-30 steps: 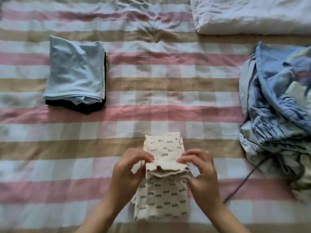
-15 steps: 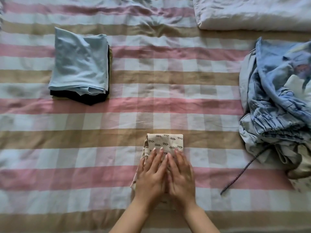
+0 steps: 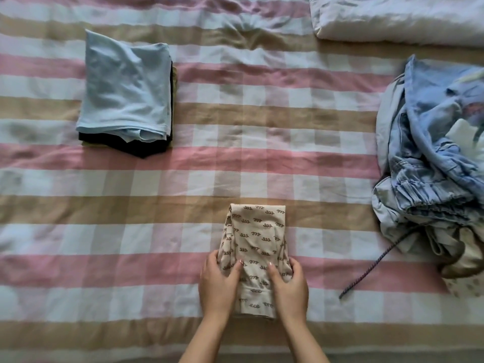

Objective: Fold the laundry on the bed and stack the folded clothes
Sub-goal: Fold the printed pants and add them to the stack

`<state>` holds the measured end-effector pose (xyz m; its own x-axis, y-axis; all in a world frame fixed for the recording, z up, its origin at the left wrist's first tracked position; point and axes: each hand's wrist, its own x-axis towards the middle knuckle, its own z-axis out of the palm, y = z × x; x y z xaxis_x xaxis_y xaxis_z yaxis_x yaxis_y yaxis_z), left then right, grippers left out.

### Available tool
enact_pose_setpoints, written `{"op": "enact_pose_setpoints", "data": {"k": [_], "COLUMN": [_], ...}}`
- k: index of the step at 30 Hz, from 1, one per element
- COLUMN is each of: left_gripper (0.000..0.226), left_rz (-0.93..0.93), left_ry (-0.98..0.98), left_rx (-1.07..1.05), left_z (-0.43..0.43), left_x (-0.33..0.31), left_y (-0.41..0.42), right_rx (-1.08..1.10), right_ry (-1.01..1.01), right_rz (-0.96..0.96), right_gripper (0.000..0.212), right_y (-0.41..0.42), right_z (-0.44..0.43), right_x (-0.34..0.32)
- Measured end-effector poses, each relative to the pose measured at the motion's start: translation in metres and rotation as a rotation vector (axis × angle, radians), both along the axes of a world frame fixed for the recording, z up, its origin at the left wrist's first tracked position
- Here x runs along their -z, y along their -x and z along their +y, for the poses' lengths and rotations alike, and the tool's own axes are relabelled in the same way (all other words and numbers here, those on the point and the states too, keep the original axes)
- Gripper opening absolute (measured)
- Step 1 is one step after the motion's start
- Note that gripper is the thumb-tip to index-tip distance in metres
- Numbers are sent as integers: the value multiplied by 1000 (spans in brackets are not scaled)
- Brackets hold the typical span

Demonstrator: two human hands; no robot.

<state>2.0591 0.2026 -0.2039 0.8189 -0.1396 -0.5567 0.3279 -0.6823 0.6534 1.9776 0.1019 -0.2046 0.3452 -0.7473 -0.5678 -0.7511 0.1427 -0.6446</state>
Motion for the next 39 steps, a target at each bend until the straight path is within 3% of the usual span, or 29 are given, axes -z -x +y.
{"op": "enact_pose_setpoints", "data": {"k": [4,9,18,23,27,30,35,39], "left_gripper": [12,12,26,18,16,25,15,17], "left_rz": [148,16,-342,-471,-436,-337,-399,-369], "left_ry": [173,311,379,326,279,227,107,6], "left_rx": [-70,-171,-195,-116,-102,-143,-147,-183], "left_z": [0,14,47,47,44,43,51,77], "left_x": [-12,-51,-101,-90,-56,-27,-20,-19], "left_y": [-16,-54,-254,-384,-439,-448,-434,-390], "right_rx": [6,-71,-214,-232,-202,-189,-325,-413], "right_ry": [-145,-146,-206,-165,-140,-111,36,-26], "right_rz": [-149,-325,-570,-685,-605,-428,-288,-187], "right_gripper": [8,14,10,9,7,15,37,27], "right_y": [-6,-50,-269,-397,-449,-460,-431,-385], "right_z": [-6,-4,14,14,14,15,23,28], "right_x": [-17,-59,-90,-78,-41,-17,-15,-27]}}
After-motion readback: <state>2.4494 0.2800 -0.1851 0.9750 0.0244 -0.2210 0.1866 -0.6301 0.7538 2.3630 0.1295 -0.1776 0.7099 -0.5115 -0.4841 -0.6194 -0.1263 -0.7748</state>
